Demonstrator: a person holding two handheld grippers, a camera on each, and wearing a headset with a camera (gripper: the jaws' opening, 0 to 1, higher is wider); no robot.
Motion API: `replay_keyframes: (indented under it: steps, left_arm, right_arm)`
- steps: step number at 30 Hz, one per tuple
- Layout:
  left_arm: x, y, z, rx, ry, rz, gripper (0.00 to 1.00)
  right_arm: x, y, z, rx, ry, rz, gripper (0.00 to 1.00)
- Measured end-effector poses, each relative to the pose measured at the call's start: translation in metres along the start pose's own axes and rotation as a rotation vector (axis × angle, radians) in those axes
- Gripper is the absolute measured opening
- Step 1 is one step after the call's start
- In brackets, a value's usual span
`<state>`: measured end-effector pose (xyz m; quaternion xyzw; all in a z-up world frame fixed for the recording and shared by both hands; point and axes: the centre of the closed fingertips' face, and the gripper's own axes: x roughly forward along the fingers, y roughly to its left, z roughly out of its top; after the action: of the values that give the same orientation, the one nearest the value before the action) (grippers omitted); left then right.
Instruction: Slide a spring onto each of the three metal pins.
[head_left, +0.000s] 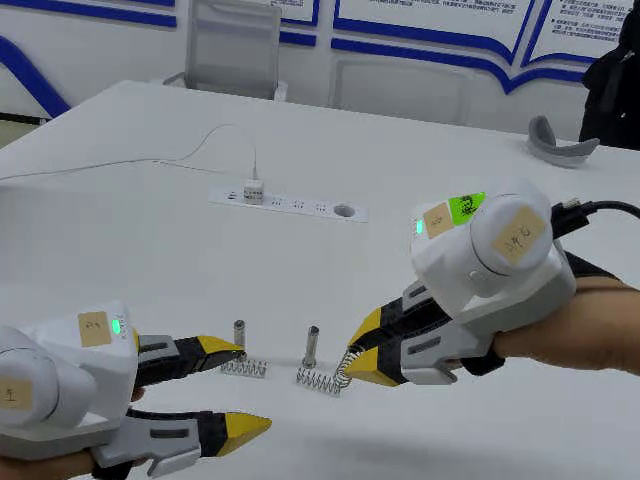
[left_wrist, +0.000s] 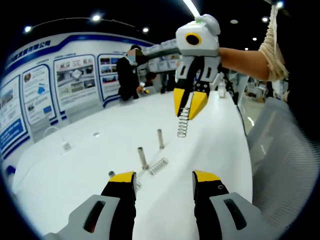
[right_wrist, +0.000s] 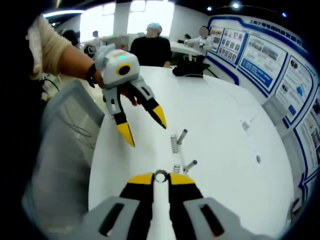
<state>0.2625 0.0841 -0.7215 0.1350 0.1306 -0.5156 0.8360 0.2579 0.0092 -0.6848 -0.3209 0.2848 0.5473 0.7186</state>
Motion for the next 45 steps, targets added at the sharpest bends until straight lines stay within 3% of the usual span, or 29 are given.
replay_keyframes:
  steps: [14,25,32,45]
  left_arm:
    - [-0.014,0.013,-0.016,-0.015,0.029,0.074,0.55]
    - [-0.02,0.016,-0.022,-0.024,0.048,0.095,0.58]
    - [-0.02,0.016,-0.021,-0.031,0.045,0.099,0.59]
    - [-0.02,0.014,-0.024,-0.038,0.048,0.1,0.59]
  right_arm:
    - [-0.019,-0.026,-0.018,0.041,0.024,-0.061,0.12]
    - [-0.031,-0.054,-0.03,0.07,0.044,-0.115,0.12]
    - [-0.027,-0.07,-0.041,0.094,0.066,-0.144,0.12]
    - [-0.01,-0.083,-0.053,0.145,0.082,-0.143,0.12]
